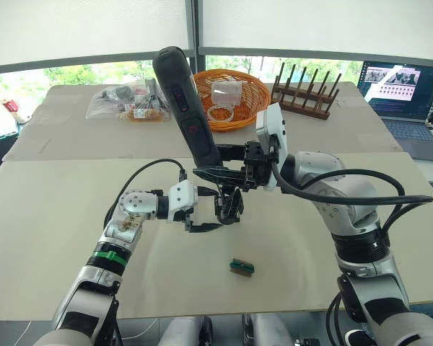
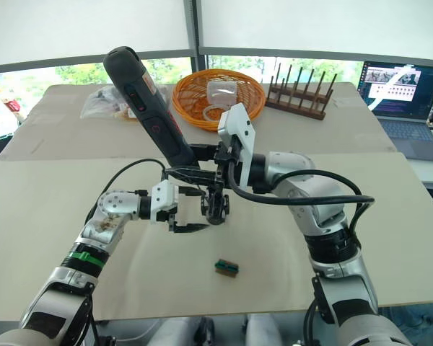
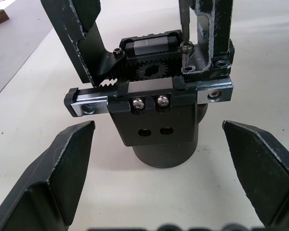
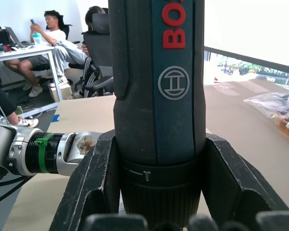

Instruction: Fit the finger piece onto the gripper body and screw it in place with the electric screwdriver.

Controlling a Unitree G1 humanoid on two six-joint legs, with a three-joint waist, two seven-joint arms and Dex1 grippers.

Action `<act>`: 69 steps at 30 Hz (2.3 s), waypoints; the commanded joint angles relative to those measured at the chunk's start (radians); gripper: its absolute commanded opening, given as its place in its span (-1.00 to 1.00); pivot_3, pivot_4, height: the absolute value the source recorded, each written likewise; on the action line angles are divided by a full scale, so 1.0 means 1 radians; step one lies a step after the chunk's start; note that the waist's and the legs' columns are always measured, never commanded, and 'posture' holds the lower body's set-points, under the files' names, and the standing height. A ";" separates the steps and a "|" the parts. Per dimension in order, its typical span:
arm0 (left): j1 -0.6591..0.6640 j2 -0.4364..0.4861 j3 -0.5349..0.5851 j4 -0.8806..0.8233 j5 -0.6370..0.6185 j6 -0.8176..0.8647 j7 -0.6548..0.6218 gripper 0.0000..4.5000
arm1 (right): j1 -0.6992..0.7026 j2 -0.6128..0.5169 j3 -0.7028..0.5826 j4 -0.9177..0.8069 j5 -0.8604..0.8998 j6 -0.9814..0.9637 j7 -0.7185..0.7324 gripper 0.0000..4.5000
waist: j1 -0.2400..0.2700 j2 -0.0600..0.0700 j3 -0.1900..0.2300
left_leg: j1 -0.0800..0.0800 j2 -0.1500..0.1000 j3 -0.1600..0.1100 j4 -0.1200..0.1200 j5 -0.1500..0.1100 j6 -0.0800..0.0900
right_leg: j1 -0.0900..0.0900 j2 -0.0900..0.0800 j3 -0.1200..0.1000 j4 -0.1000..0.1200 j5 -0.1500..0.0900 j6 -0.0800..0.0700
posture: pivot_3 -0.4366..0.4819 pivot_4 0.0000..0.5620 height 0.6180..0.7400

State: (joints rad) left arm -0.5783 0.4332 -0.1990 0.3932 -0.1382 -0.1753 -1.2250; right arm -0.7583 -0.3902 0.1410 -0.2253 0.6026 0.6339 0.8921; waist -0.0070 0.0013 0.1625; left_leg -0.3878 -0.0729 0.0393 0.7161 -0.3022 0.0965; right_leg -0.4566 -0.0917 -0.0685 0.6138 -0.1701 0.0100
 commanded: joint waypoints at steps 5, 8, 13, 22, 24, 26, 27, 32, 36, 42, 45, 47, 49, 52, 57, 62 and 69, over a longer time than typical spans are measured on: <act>-0.020 0.000 0.008 -0.007 -0.004 -0.026 0.007 1.00 | -0.017 0.009 -0.050 -0.043 0.044 -0.002 -0.011 -0.15 | 0.000 0.000 0.000 | 0.000 0.000 0.000 0.000 0.000 0.000 | 0.000 0.000 0.000 0.000 0.000 0.000 | -0.05 -0.47 1.00; -0.022 -0.001 0.008 -0.002 -0.004 -0.028 0.007 1.00 | -0.020 0.008 -0.052 -0.050 0.051 0.007 -0.016 -0.15 | 0.000 0.000 0.000 | 0.000 0.000 0.000 0.000 0.000 0.000 | 0.000 0.000 0.000 0.000 0.000 0.000 | -0.05 -0.47 1.00; -0.025 -0.002 0.008 0.002 -0.003 -0.031 0.008 1.00 | -0.020 -0.001 -0.049 -0.050 0.043 0.001 -0.011 -0.15 | 0.000 0.000 0.000 | 0.000 0.000 0.000 0.000 0.000 0.000 | 0.000 0.000 0.000 0.000 0.000 0.000 | -0.05 -0.47 1.00; -0.026 -0.003 0.007 0.004 -0.003 -0.034 0.009 1.00 | -0.022 -0.004 -0.047 -0.031 0.023 -0.023 0.002 -0.15 | 0.000 0.000 0.000 | 0.000 0.000 0.000 0.000 0.000 0.000 | 0.000 0.000 0.000 0.000 0.000 0.000 | -0.05 -0.47 1.00; -0.026 -0.003 0.007 0.005 -0.004 -0.035 0.009 1.00 | -0.021 -0.003 -0.046 -0.031 0.022 -0.023 0.002 -0.15 | 0.000 0.000 0.000 | 0.000 0.000 0.000 0.000 0.000 0.000 | 0.000 0.000 0.000 0.000 0.000 0.000 | -0.05 -0.47 1.00; -0.026 -0.003 0.007 0.006 -0.005 -0.036 0.008 1.00 | -0.020 -0.002 -0.044 -0.032 0.022 -0.023 0.003 -0.15 | 0.000 0.000 0.000 | 0.000 0.000 0.000 0.000 0.000 0.000 | 0.000 0.000 0.000 0.000 0.000 0.000 | -0.05 -0.47 1.00; -0.026 -0.003 0.007 0.006 -0.005 -0.037 0.008 1.00 | -0.020 -0.001 -0.044 -0.032 0.022 -0.023 0.002 -0.15 | 0.000 0.000 0.000 | 0.000 0.000 0.000 0.000 0.000 0.000 | 0.000 0.000 0.000 0.000 0.000 0.000 | -0.05 -0.47 1.00; -0.025 -0.003 0.007 0.006 -0.005 -0.038 0.009 1.00 | -0.025 0.000 -0.045 -0.031 0.021 -0.025 0.002 -0.15 | 0.000 0.000 0.000 | 0.000 0.000 0.000 0.000 0.000 0.000 | 0.000 0.000 0.000 0.000 0.000 0.000 | -0.05 -0.47 1.00; -0.024 -0.004 0.006 0.005 -0.005 -0.040 0.009 1.00 | -0.030 -0.003 -0.048 -0.029 0.022 -0.025 0.005 -0.15 | 0.000 0.000 0.000 | 0.000 0.000 0.000 0.000 0.000 0.000 | 0.000 0.000 0.000 0.000 0.000 0.000 | -0.05 -0.47 1.00; -0.024 -0.006 0.006 0.008 -0.004 -0.044 0.009 1.00 | -0.025 -0.005 -0.046 -0.027 0.017 -0.033 0.012 -0.15 | 0.000 0.000 0.000 | 0.000 0.000 0.000 0.000 0.000 0.000 | 0.000 0.000 0.000 0.000 0.000 0.000 | -0.05 -0.47 1.00; -0.025 -0.007 0.006 0.011 -0.004 -0.047 0.011 1.00 | -0.019 -0.005 -0.044 -0.029 0.015 -0.039 0.014 -0.15 | 0.000 0.000 0.000 | 0.000 0.000 0.000 0.000 0.000 0.000 | 0.000 0.000 0.000 0.000 0.000 0.000 | -0.05 -0.47 1.00; -0.027 -0.008 0.006 0.013 -0.003 -0.047 0.011 1.00 | -0.020 -0.004 -0.043 -0.026 0.013 -0.043 0.016 -0.15 | 0.000 0.000 0.000 | 0.000 0.000 0.000 0.000 0.000 0.000 | 0.000 0.000 0.000 0.000 0.000 0.000 | -0.05 -0.47 1.00; -0.027 -0.008 0.006 0.013 -0.003 -0.048 0.011 1.00 | -0.020 -0.003 -0.044 -0.025 0.011 -0.044 0.017 -0.15 | 0.000 0.000 0.000 | 0.000 0.000 0.000 0.000 0.000 0.000 | 0.000 0.000 0.000 0.000 0.000 0.000 | -0.05 -0.47 1.00; -0.026 -0.008 0.006 0.012 -0.003 -0.047 0.011 1.00 | -0.023 -0.002 -0.044 -0.023 0.009 -0.043 0.019 -0.15 | 0.000 0.000 0.000 | 0.000 0.000 0.000 0.000 0.000 0.000 | 0.000 0.000 0.000 0.000 0.000 0.000 | -0.05 -0.47 1.00; -0.025 -0.007 0.005 0.010 -0.003 -0.045 0.011 1.00 | -0.019 -0.004 -0.044 -0.027 0.009 -0.041 0.021 -0.15 | 0.000 0.000 0.000 | 0.000 0.000 0.000 0.000 0.000 0.000 | 0.000 0.000 0.000 0.000 0.000 0.000 | -0.05 -0.47 1.00; -0.025 -0.006 0.005 0.009 -0.003 -0.044 0.010 1.00 | -0.019 -0.004 -0.043 -0.025 0.003 -0.050 0.025 -0.15 | 0.000 0.000 0.000 | 0.000 0.000 0.000 0.000 0.000 0.000 | 0.000 0.000 0.000 0.000 0.000 0.000 | -0.05 -0.47 1.00; -0.026 -0.007 0.007 0.009 -0.005 -0.044 0.011 1.00 | 0.001 0.004 -0.035 -0.034 -0.008 -0.056 0.021 -0.15 | 0.000 0.000 0.000 | 0.000 0.000 0.000 0.000 0.000 0.000 | 0.000 0.000 0.000 0.000 0.000 0.000 | -0.05 -0.47 1.00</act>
State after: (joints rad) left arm -0.5835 0.4269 -0.1990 0.4091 -0.1375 -0.2058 -1.2180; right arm -0.7549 -0.3921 0.1382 -0.2237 0.5899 0.6292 0.9121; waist -0.0070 0.0012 0.1625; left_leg -0.3879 -0.0729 0.0393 0.7161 -0.3022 0.0966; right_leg -0.4566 -0.0919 -0.0682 0.6143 -0.1701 0.0100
